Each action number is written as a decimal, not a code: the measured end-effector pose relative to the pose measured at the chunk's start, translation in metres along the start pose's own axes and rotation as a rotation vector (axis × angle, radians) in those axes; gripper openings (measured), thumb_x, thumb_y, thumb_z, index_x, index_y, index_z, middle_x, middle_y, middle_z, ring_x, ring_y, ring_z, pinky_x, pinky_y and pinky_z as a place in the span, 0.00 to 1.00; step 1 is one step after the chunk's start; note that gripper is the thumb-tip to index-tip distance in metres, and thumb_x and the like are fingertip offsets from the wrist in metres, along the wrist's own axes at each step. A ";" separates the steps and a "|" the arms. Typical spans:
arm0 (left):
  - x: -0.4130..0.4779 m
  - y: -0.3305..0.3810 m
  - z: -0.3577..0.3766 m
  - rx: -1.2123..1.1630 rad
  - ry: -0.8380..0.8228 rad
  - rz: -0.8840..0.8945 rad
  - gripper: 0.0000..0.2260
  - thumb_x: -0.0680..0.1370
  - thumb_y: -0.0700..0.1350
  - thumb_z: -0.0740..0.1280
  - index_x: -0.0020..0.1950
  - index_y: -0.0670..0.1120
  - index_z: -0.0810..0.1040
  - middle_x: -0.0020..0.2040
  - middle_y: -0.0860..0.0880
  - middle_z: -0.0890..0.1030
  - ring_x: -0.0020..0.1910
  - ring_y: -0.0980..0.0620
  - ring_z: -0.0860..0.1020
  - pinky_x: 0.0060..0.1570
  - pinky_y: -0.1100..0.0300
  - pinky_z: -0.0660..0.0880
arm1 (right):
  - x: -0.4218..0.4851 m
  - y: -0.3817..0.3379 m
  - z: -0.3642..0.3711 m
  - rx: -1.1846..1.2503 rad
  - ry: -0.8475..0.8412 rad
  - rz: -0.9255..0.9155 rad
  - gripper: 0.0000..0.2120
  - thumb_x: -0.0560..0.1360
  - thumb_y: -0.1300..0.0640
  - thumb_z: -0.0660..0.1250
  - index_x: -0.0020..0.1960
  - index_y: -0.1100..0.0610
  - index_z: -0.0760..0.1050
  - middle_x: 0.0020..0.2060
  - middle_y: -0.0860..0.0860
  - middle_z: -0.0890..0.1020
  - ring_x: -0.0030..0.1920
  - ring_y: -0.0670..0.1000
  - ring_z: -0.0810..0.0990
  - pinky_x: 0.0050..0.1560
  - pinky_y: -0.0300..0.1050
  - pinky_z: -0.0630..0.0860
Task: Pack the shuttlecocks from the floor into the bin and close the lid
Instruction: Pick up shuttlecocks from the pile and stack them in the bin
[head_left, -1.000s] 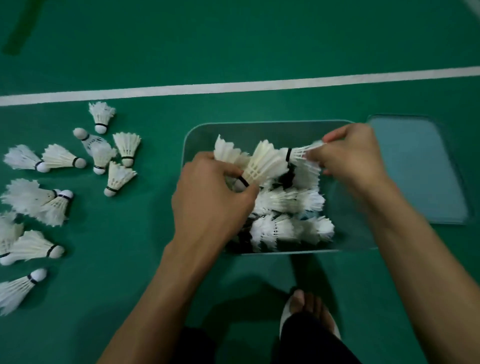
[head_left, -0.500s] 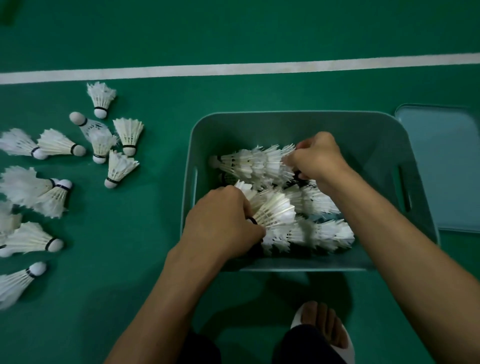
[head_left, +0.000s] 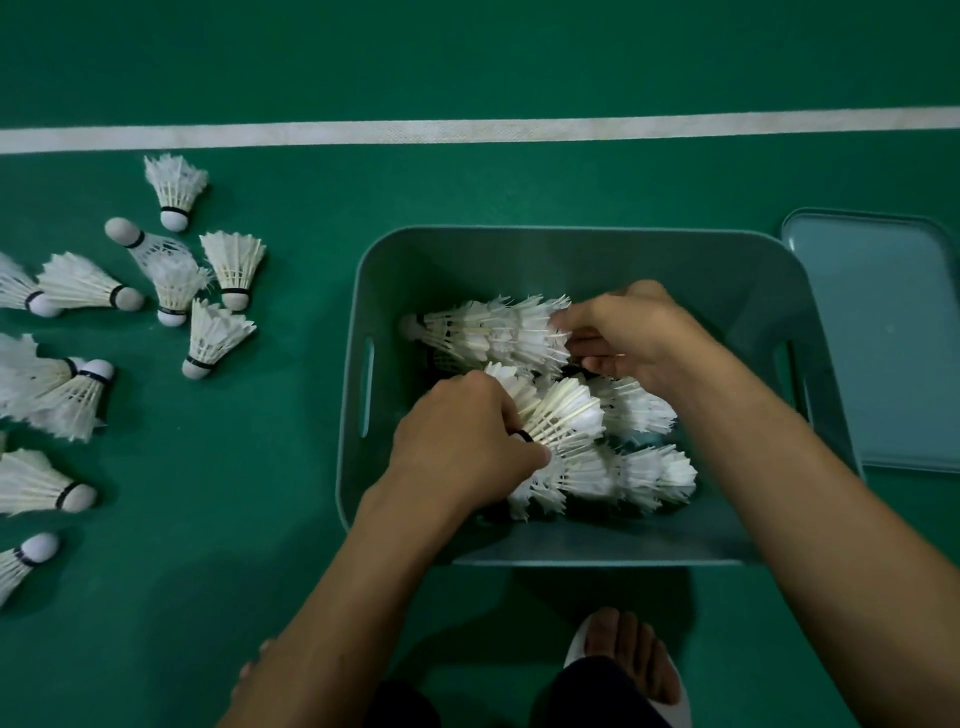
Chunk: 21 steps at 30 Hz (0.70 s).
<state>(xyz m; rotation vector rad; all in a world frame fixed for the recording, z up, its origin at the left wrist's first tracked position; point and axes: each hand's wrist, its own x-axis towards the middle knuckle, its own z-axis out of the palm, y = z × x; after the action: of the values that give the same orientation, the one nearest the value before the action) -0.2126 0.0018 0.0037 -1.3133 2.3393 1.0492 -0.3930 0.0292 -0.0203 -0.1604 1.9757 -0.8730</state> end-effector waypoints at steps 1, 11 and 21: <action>0.000 0.000 0.001 -0.013 0.000 0.004 0.11 0.70 0.55 0.77 0.42 0.48 0.85 0.39 0.52 0.84 0.40 0.52 0.81 0.43 0.55 0.81 | -0.002 0.000 -0.006 -0.064 0.016 -0.028 0.14 0.72 0.57 0.78 0.53 0.63 0.80 0.44 0.57 0.86 0.41 0.53 0.84 0.37 0.45 0.80; -0.013 0.017 0.009 -0.124 0.243 0.128 0.10 0.69 0.57 0.77 0.42 0.53 0.86 0.37 0.54 0.83 0.36 0.55 0.81 0.37 0.58 0.79 | -0.076 0.028 -0.047 -0.205 -0.051 -0.252 0.13 0.69 0.50 0.80 0.39 0.60 0.84 0.30 0.44 0.83 0.36 0.42 0.80 0.38 0.42 0.73; -0.010 0.004 0.016 0.037 0.164 0.047 0.19 0.72 0.60 0.75 0.33 0.46 0.82 0.31 0.52 0.81 0.33 0.53 0.80 0.34 0.59 0.76 | -0.061 0.032 -0.070 -0.457 0.413 -0.309 0.10 0.76 0.64 0.67 0.39 0.70 0.80 0.31 0.61 0.81 0.32 0.60 0.79 0.30 0.46 0.75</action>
<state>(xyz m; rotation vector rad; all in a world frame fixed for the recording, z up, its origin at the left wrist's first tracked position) -0.2117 0.0207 0.0000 -1.3851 2.5067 0.9390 -0.4077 0.1160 0.0240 -0.6023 2.5674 -0.6639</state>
